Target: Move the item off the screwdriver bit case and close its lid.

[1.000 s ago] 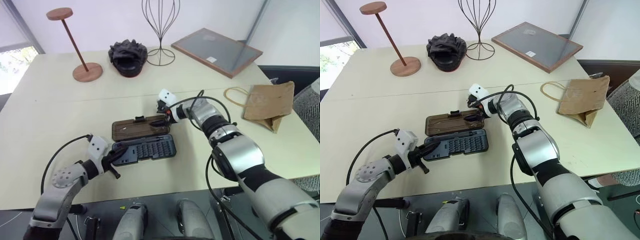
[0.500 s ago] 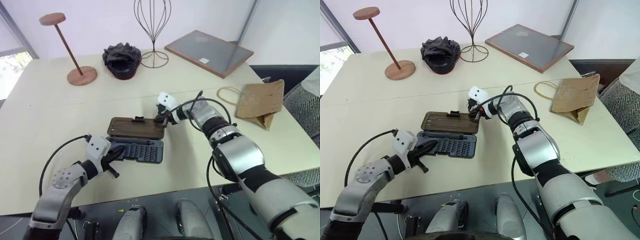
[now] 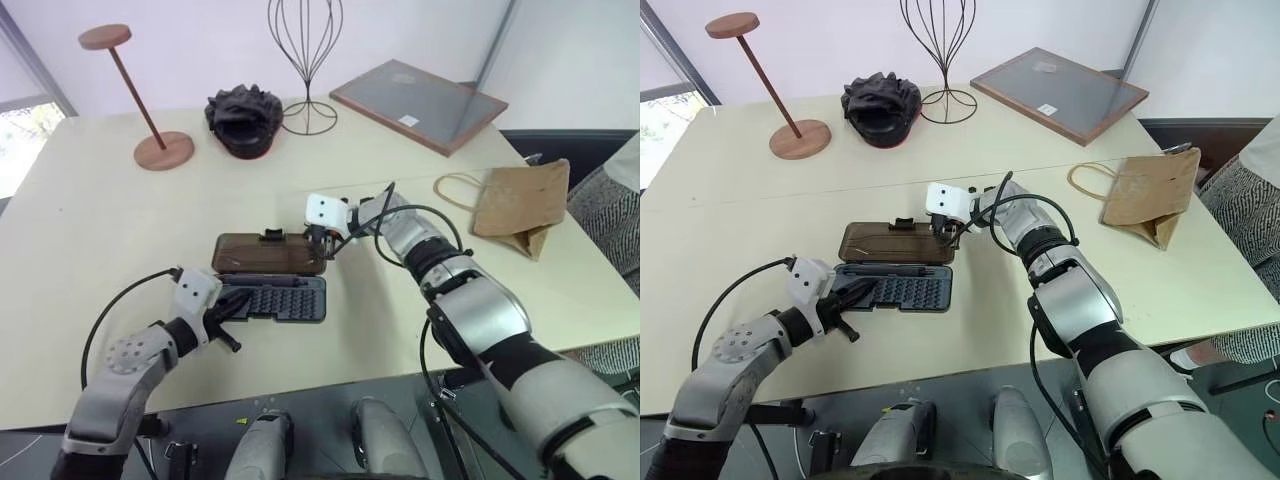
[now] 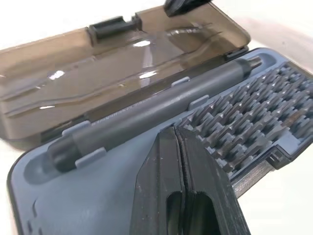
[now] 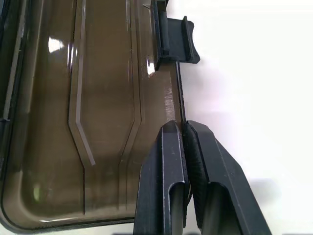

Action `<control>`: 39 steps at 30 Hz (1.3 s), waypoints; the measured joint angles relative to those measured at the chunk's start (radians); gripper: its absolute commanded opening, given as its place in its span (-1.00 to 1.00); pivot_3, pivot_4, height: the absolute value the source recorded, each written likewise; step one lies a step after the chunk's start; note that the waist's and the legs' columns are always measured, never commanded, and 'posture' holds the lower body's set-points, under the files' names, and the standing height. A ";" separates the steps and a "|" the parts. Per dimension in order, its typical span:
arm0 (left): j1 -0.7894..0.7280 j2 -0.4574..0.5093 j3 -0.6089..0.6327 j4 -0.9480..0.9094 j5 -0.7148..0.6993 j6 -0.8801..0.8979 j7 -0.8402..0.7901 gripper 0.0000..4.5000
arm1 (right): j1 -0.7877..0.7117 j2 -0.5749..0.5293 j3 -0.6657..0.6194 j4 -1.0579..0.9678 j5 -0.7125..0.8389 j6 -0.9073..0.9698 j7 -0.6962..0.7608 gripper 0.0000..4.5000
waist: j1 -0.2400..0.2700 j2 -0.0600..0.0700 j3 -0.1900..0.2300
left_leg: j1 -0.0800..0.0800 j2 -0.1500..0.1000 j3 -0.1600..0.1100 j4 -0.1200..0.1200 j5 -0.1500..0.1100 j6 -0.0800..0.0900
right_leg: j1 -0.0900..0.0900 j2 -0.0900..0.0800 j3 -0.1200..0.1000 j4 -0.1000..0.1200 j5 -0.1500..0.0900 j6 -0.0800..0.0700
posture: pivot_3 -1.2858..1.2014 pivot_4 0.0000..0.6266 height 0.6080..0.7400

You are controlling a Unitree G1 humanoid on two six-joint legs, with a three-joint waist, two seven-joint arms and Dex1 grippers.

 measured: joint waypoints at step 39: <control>-0.451 0.057 0.302 0.472 -0.172 0.080 0.040 -1.00 | 0.365 -0.199 0.036 -0.867 -0.032 0.081 -0.059 -0.99 | 0.026 -0.003 0.001 | -0.010 -0.001 0.000 0.003 -0.001 -0.004 | -0.008 -0.001 -0.001 -0.002 0.000 0.001 | 0.03 -0.52 1.00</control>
